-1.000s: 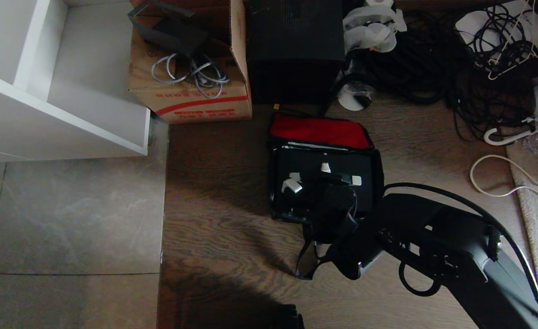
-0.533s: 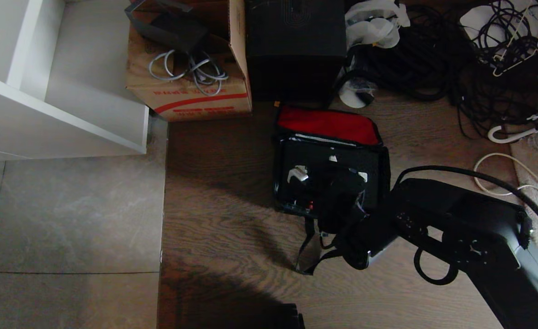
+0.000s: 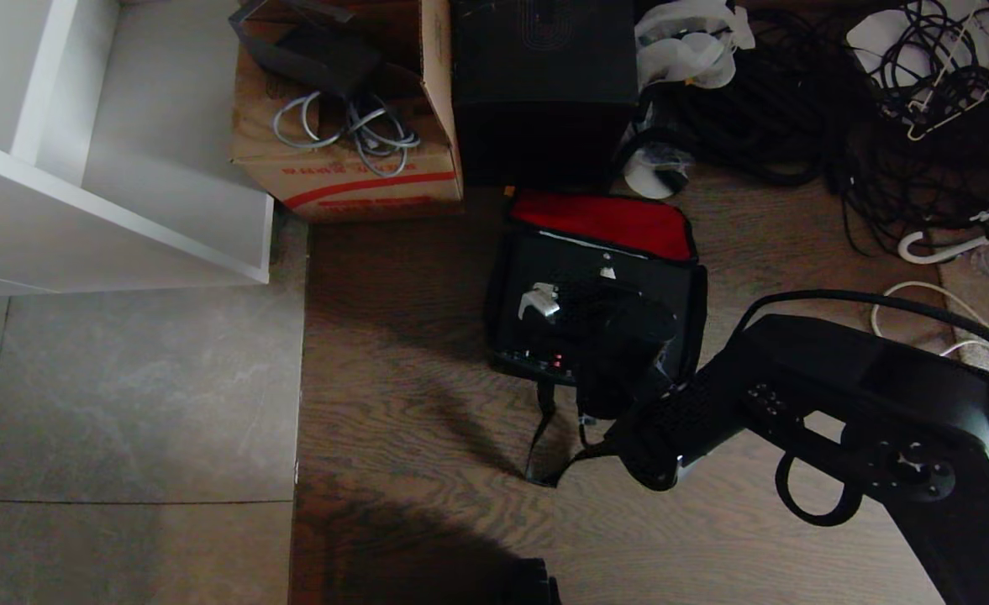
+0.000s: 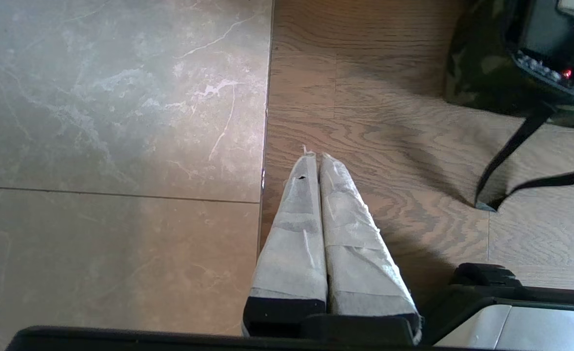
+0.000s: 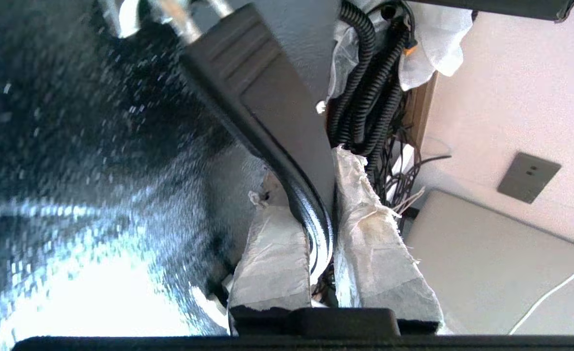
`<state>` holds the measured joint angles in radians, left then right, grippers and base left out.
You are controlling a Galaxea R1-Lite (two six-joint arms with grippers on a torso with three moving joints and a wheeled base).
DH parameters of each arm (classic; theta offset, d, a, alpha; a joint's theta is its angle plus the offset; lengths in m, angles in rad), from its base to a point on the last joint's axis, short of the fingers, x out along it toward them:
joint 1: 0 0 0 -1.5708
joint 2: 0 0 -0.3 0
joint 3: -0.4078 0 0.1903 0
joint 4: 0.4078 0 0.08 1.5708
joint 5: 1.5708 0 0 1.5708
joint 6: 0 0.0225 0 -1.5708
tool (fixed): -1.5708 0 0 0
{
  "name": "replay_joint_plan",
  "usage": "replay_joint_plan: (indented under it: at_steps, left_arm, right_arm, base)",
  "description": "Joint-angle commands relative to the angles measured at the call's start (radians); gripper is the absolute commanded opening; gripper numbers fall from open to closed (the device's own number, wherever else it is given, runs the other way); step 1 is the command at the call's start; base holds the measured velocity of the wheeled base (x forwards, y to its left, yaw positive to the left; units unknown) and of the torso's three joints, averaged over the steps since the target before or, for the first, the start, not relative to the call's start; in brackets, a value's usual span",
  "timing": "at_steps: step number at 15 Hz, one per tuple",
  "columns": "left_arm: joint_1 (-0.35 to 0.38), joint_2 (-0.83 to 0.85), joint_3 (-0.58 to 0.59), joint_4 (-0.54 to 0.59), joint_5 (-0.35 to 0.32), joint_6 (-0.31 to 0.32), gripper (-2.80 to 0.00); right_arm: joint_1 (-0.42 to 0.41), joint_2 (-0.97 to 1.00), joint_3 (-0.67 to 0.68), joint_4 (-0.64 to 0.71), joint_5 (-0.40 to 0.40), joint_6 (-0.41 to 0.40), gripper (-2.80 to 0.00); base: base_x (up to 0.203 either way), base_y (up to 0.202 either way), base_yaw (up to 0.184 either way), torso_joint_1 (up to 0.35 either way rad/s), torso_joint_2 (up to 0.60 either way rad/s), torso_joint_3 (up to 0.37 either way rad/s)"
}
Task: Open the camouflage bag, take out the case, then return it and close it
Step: Lift the black box
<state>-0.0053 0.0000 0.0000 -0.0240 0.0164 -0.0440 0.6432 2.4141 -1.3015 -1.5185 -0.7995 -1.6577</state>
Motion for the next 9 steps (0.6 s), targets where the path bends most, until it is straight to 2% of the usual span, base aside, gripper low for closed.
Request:
replay_joint_plan:
  at_steps: [1, 9]
  left_arm:
    - [0.001, -0.002, 0.008, -0.001, 0.0, 0.0, -2.8]
    - [0.001, -0.002, 0.009, -0.001, 0.0, 0.0, -2.8]
  right_arm:
    - [0.001, -0.039, 0.008, -0.012, -0.004, -0.011, -2.8]
    - [0.041, -0.11, -0.006, 0.003, -0.03, -0.01, -2.8]
  base:
    - [0.0, 0.0, 0.0, 0.0, 0.0, 0.0]
    - [0.0, 0.0, 0.0, 0.0, 0.0, 0.0]
